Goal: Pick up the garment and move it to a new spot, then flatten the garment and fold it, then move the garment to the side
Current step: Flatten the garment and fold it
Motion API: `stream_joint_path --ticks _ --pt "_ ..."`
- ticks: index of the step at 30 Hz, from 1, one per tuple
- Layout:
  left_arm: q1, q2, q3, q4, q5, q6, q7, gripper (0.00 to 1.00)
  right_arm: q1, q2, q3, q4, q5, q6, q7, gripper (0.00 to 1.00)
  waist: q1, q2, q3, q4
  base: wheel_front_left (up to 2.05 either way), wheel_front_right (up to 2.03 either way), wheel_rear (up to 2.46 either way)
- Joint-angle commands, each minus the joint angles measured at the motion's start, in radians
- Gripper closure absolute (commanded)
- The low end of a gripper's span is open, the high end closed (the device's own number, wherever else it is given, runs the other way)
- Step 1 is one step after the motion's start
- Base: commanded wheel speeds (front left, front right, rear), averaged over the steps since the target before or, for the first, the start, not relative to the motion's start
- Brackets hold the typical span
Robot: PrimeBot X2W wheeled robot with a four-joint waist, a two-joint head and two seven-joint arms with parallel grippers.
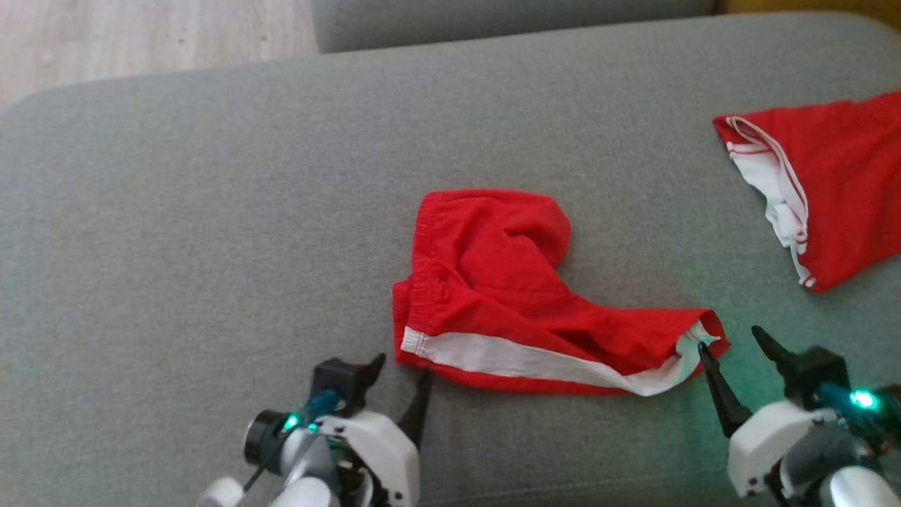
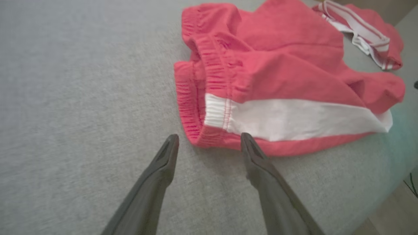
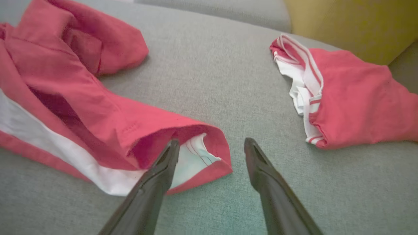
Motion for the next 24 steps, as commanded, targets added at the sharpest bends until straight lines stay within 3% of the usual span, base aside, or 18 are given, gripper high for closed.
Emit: stream_joint_path --ticks 1,5,14,17,24 --pt "-0.042 -0.003 0.019 -0.041 -0.002 0.007 0.02 0.0 -0.041 -0.049 0.033 -0.04 0.007 -0.001 0.034 0.0 0.0 0.0 0.019 -0.008 0.0 0.0 0.0" --pt "-0.061 -0.003 0.001 -0.075 0.0 0.02 0.095 0.0 -0.086 -0.122 0.092 -0.046 0.043 -0.001 0.13 0.0 0.0 0.0 0.05 -0.009 0.0 0.0 0.0" --pt "-0.093 0.006 -0.02 -0.123 0.012 0.026 0.16 0.0 -0.168 -0.234 0.231 -0.008 0.14 -0.001 0.264 0.19 0.0 0.0 0.084 0.008 0.0 0.0 0.0" --pt "-0.094 0.007 -0.027 -0.139 0.006 0.023 0.175 0.0 -0.179 -0.25 0.251 -0.002 0.173 -0.001 0.284 0.38 0.0 0.0 0.087 0.013 0.0 0.0 0.0" --pt "-0.095 0.017 -0.035 -0.167 0.006 0.023 0.193 0.0 -0.193 -0.251 0.256 0.022 0.186 -0.001 0.285 0.44 0.0 0.0 0.088 0.013 0.0 0.0 0.0"
